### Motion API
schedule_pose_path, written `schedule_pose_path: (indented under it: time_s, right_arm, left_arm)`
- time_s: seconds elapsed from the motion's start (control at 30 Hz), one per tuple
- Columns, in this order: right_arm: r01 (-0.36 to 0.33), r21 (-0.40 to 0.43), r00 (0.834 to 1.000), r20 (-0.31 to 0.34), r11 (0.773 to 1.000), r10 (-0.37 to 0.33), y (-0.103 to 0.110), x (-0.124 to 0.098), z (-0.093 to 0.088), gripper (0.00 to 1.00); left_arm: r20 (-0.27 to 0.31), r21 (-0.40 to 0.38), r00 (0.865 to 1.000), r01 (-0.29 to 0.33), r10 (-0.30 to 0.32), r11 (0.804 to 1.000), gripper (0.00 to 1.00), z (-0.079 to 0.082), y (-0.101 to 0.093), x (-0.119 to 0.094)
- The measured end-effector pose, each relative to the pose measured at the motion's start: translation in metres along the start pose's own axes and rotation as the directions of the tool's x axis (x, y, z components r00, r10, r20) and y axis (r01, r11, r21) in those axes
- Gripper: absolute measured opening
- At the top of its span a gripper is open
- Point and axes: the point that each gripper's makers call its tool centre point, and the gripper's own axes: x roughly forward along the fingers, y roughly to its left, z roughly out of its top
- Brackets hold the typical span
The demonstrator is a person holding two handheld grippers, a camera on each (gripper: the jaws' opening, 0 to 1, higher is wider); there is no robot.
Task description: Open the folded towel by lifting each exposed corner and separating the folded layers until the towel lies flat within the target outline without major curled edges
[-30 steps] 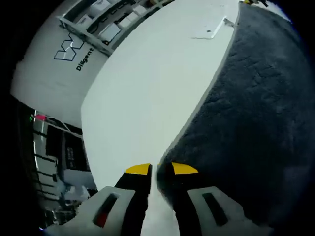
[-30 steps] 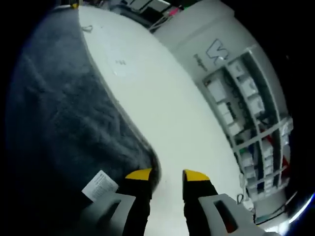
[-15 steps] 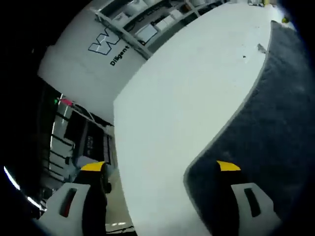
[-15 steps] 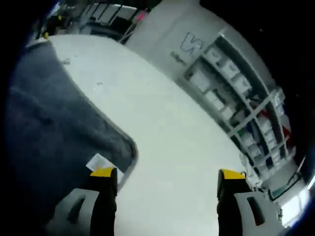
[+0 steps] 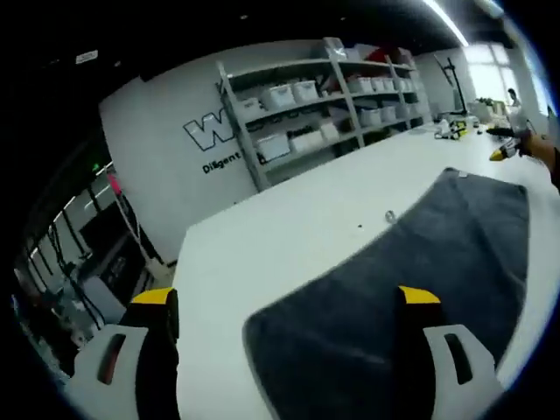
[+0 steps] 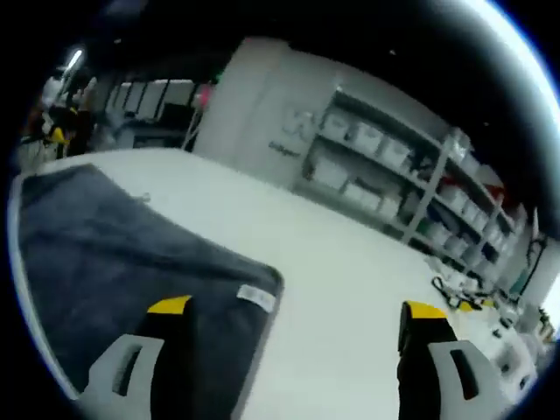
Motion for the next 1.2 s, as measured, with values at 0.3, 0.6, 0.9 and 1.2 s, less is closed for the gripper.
schedule_pose_path:
  time_s: [0.3,0.6,0.9,1.2]
  right_arm:
    - [0.069,-0.11,0.988,-0.13,0.992,-0.083,0.02,-0.042,-0.055,0.97]
    - [0.049,-0.086,0.984,-0.165,0.995,-0.063,0.028,-0.053,-0.084,0.97]
    - [0.066,-0.028,0.983,-0.167,0.997,-0.07,0.021,-0.061,-0.094,0.96]
    - [0.094,-0.025,0.98,-0.174,0.995,-0.097,0.011,-0.075,-0.103,0.99]
  left_arm:
    - [-0.067,0.018,0.997,-0.036,0.037,0.999,0.99,-0.061,-0.006,-0.032]
    - [-0.062,-0.044,0.997,-0.044,0.041,0.998,0.98,-0.091,-0.019,-0.058]
    - [0.009,-0.141,1.0,-0.02,0.021,0.99,0.97,-0.093,-0.038,-0.089]
    - [0.039,-0.136,0.998,-0.038,0.043,0.99,0.97,-0.09,-0.043,-0.11]
